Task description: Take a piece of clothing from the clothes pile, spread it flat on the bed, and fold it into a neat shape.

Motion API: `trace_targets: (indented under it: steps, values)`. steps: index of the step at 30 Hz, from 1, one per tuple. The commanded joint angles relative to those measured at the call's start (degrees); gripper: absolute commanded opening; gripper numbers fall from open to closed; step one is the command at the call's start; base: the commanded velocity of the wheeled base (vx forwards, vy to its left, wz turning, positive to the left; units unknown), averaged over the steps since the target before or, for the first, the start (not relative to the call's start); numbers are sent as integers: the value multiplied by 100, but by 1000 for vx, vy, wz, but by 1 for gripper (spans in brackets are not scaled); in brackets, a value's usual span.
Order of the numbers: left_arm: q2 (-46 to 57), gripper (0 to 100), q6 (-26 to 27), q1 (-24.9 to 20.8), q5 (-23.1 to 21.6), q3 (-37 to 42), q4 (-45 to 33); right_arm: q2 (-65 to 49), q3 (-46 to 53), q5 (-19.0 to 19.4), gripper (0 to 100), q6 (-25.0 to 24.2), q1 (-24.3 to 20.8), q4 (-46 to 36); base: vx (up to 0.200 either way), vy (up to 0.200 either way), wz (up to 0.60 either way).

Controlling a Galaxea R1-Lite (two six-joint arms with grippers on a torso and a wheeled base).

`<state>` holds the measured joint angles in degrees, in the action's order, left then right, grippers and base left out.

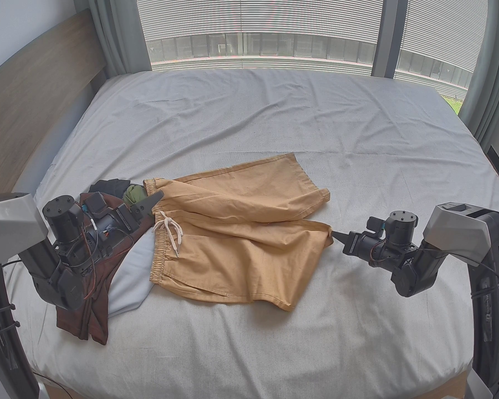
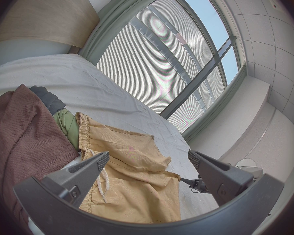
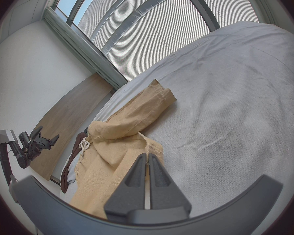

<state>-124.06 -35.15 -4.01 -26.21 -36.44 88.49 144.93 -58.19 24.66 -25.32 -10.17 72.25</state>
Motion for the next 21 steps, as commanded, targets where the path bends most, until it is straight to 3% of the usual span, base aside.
trace_targets:
  steps: [1,12,21]
  values:
    - [-48,100,-1,6,2,-4,1,-484,281,4,0,-8,-12,61,0,0,0]
    - [-48,100,-1,6,2,-4,1,-1521,1020,12,0,-17,-196,70,0,0,0]
    - [-65,100,-10,-3,2,-12,1,-1582,563,12,0,-34,-223,-370,0,0,0]
